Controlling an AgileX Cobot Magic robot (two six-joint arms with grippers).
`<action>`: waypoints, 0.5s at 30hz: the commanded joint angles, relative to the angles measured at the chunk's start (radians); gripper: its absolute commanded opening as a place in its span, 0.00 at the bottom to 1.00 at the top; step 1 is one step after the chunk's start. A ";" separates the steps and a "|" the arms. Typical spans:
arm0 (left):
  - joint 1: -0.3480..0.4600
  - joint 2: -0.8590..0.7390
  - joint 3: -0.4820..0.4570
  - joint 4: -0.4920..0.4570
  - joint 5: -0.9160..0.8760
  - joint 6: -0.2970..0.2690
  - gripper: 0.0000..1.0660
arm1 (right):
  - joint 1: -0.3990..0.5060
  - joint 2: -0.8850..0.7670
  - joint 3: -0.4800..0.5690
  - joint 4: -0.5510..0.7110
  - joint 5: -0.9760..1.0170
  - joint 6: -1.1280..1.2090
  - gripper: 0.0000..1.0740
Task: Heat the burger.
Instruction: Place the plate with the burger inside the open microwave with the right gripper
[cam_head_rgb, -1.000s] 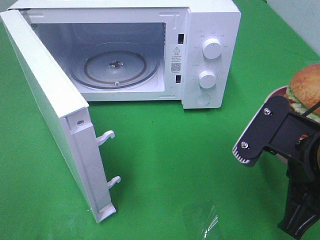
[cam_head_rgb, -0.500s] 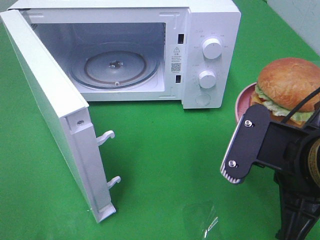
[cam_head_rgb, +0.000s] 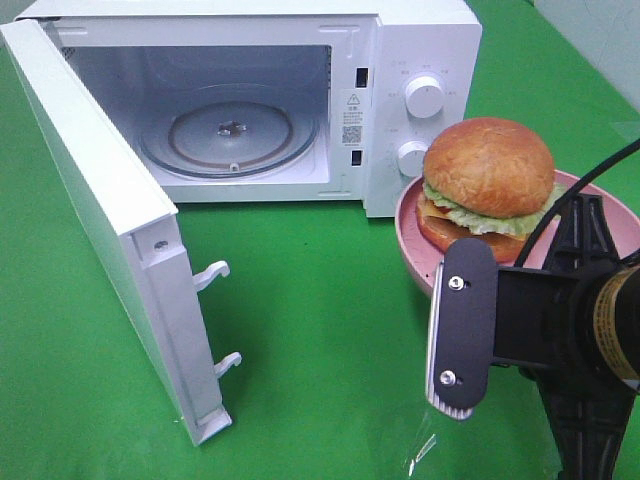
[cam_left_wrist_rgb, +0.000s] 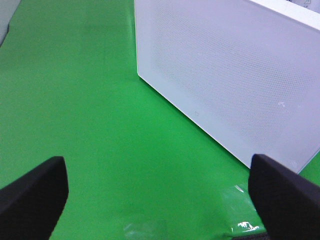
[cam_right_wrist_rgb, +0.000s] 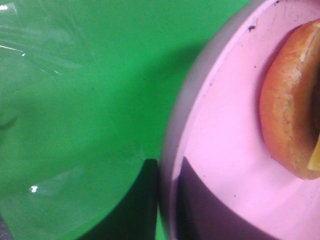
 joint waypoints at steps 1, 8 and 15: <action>0.002 -0.002 0.000 -0.008 -0.001 -0.001 0.84 | 0.004 -0.011 0.000 -0.083 -0.011 -0.069 0.02; 0.002 -0.002 0.000 -0.008 -0.001 -0.001 0.84 | 0.004 -0.011 0.000 -0.108 -0.054 -0.132 0.02; 0.002 -0.002 0.000 -0.008 -0.001 -0.001 0.84 | 0.003 -0.011 0.000 -0.127 -0.144 -0.229 0.01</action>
